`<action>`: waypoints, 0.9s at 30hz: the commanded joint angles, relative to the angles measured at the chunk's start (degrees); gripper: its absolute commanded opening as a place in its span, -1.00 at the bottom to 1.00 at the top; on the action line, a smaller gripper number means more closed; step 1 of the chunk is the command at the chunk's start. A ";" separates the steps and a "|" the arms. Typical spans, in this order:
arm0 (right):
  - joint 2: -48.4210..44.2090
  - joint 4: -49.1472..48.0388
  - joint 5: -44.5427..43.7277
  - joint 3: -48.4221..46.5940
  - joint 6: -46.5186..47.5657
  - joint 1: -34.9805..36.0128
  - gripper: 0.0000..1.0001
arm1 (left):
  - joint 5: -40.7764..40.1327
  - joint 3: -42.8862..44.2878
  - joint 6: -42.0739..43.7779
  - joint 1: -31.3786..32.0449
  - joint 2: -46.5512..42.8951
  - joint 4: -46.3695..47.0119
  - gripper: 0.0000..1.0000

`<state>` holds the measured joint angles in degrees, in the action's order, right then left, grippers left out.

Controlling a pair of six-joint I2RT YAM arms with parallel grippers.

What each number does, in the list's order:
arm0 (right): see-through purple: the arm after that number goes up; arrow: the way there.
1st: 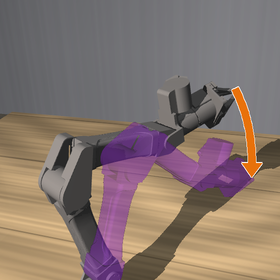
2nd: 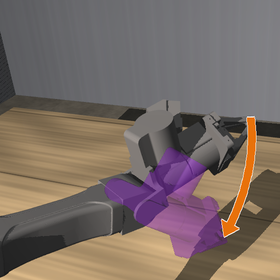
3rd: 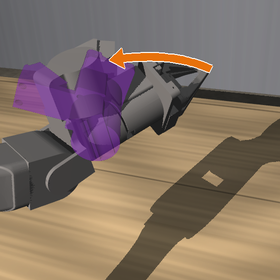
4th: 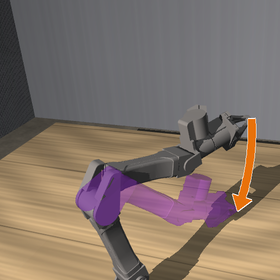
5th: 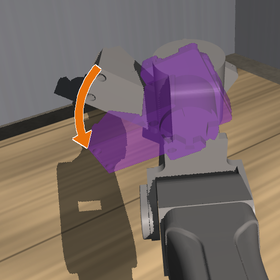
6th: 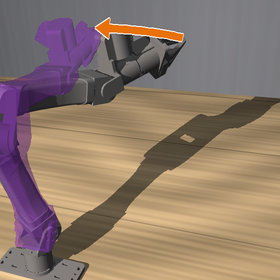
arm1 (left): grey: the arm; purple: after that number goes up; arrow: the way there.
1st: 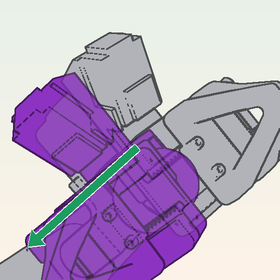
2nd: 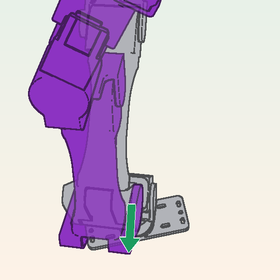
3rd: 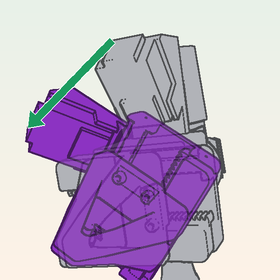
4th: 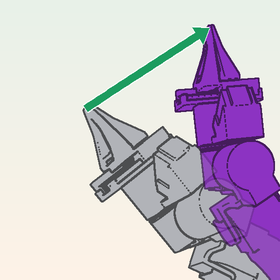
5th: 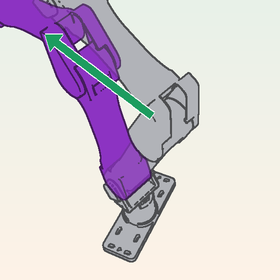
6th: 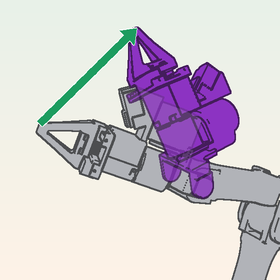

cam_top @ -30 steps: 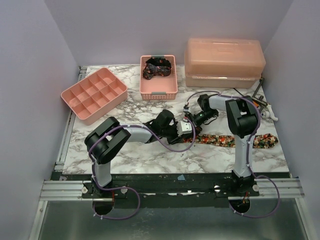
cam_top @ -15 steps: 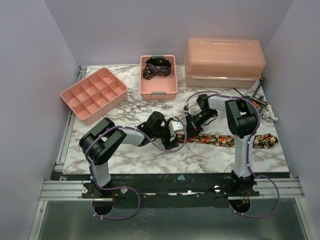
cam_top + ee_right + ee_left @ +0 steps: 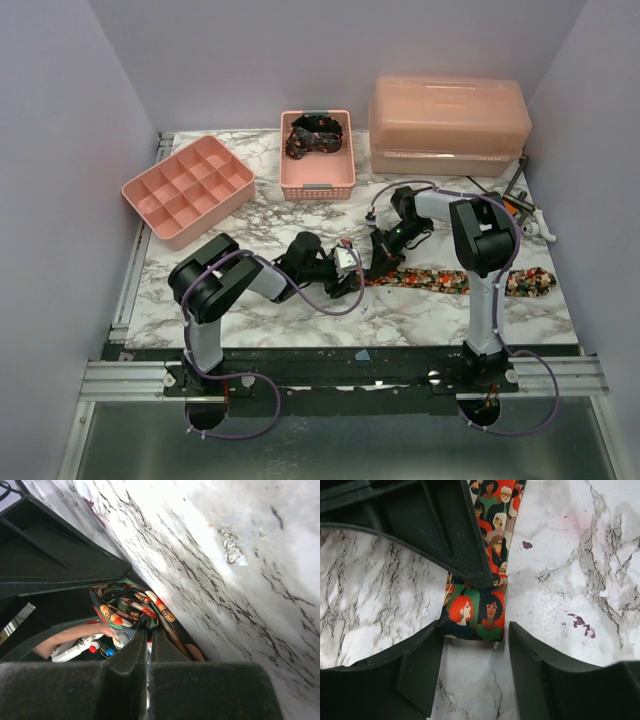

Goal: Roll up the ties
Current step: Roll the tie at the center of the board.

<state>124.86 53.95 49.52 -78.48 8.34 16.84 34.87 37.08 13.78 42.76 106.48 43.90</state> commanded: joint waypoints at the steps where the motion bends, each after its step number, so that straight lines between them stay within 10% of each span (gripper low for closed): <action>1: 5.01 -4.23 -19.95 0.22 3.77 0.30 -0.99 | 3.33 0.52 3.42 0.14 3.12 5.74 0.08; 8: 6.19 -3.85 -19.53 -1.10 4.14 0.30 -0.99 | 8.32 2.53 4.36 2.07 -0.59 4.01 -0.30; 27: 6.41 -2.78 -15.36 -2.79 7.87 0.91 -0.99 | 2.22 8.78 1.97 4.57 7.65 1.22 -0.28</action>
<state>126.67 61.49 45.87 -81.65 12.01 15.92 37.17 45.36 15.03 45.89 112.20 42.26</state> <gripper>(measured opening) 0.013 0.410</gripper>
